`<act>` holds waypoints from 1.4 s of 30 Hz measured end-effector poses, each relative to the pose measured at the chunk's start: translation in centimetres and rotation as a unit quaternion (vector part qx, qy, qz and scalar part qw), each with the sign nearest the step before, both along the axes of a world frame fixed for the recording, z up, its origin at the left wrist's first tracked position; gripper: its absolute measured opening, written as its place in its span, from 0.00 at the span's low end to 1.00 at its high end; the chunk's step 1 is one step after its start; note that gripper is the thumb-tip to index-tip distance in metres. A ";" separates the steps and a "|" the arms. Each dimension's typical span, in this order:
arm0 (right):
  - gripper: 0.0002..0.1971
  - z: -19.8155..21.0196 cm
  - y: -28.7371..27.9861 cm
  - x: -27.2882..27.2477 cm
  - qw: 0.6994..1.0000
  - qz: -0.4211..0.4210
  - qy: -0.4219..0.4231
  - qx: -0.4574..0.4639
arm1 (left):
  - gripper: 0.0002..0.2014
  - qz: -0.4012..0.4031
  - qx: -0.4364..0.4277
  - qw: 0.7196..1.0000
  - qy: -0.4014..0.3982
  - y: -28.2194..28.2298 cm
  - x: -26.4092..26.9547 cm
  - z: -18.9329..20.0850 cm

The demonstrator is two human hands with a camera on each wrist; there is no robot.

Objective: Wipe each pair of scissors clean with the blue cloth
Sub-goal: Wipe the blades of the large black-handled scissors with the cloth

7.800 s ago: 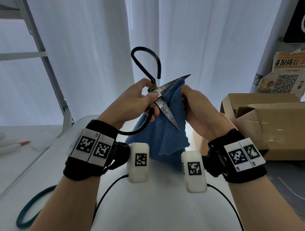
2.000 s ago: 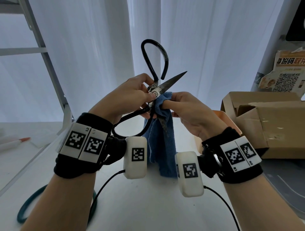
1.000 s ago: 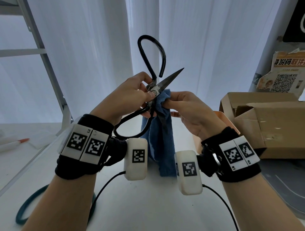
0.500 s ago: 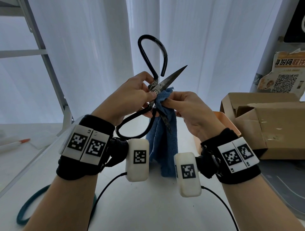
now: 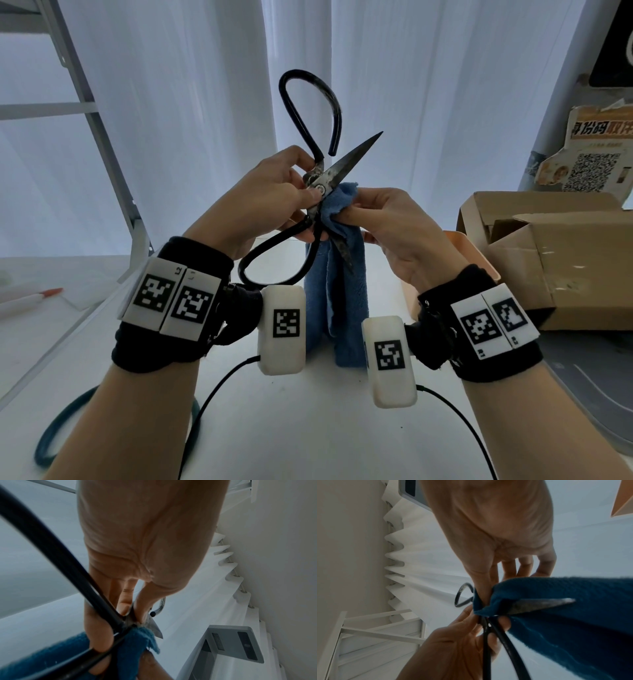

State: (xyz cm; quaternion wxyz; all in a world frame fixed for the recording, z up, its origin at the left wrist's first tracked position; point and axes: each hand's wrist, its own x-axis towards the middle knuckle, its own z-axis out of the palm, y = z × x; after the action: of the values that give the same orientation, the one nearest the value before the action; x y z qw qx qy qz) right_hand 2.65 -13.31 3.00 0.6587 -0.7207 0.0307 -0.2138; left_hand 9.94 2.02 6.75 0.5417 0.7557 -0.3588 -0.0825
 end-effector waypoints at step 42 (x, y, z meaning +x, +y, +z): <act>0.07 -0.3 -0.7 0.4 0.996 -0.009 0.046 -0.080 | 0.06 0.009 -0.006 1.000 0.006 0.2 0.4 -0.1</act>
State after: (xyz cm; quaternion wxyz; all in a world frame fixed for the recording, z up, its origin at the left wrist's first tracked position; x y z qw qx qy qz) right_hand 3.08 -13.98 2.69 0.5950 -0.7798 0.0499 -0.1883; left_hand 10.36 2.25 6.60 0.5494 0.7548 -0.3493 -0.0799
